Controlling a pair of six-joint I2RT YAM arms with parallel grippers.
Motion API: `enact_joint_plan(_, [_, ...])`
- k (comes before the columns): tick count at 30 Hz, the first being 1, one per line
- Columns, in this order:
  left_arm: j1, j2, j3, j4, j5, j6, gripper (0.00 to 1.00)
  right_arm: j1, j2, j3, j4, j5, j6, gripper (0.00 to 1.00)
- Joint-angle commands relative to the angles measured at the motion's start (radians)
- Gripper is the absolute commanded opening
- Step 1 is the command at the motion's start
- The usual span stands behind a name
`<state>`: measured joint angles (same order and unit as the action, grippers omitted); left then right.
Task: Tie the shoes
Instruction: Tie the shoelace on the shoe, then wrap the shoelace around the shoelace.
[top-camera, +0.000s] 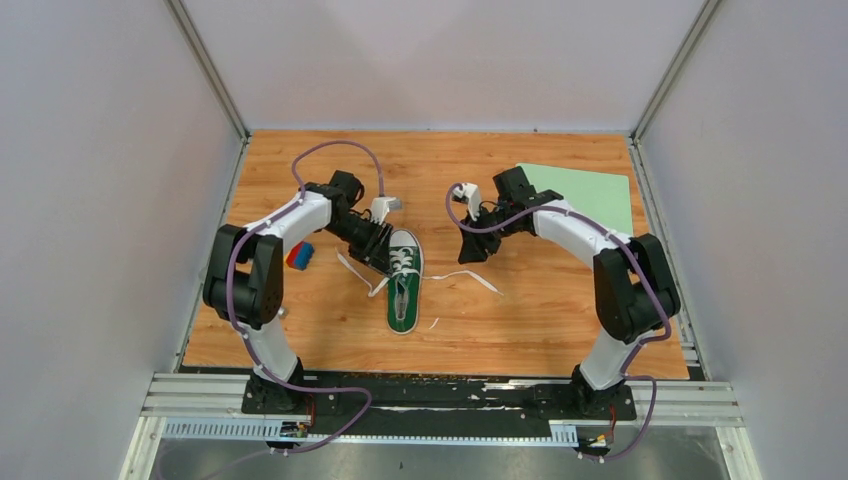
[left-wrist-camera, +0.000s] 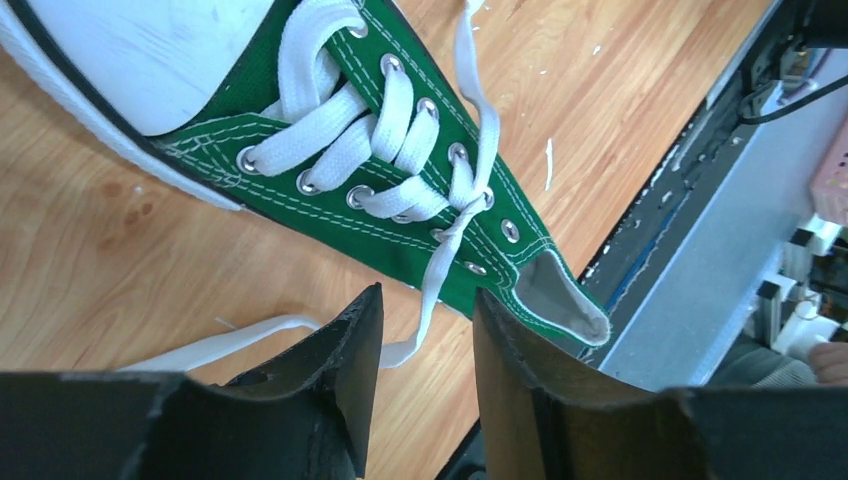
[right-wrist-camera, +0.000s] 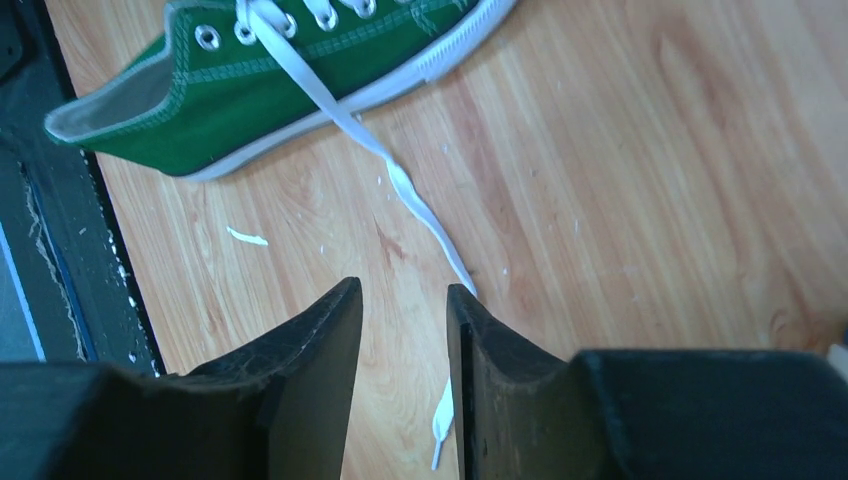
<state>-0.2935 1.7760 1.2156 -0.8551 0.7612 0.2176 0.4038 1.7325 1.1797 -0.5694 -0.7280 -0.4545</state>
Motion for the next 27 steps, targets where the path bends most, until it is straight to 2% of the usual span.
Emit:
enact_joint_plan(1, [-0.002,-0.087,0.042,-0.060,-0.080,0.070,0.48,0.011,0.000,0.111,-0.031,-0.035,-0.007,0.39])
enact_joint_plan(3, [-0.001,-0.102,0.046,-0.105,-0.084,0.159,0.50,0.011,-0.006,0.135,-0.042,-0.042,0.000,0.41])
enact_joint_plan(6, [-0.001,-0.108,0.030,-0.197,-0.085,0.409,0.53,0.013,-0.023,0.150,-0.047,-0.051,0.003,0.42])
enact_joint_plan(10, [-0.001,-0.126,-0.035,-0.213,-0.107,0.602,0.55,0.019,-0.037,0.152,-0.050,-0.051,0.004,0.43])
enact_joint_plan(17, [-0.004,-0.136,-0.115,-0.036,-0.135,0.637,0.56,0.015,-0.061,0.132,-0.053,-0.042,0.005,0.43])
enact_joint_plan(27, [-0.039,-0.131,-0.183,0.027,-0.119,0.633,0.54,0.036,-0.062,0.122,-0.053,-0.037,0.004,0.44])
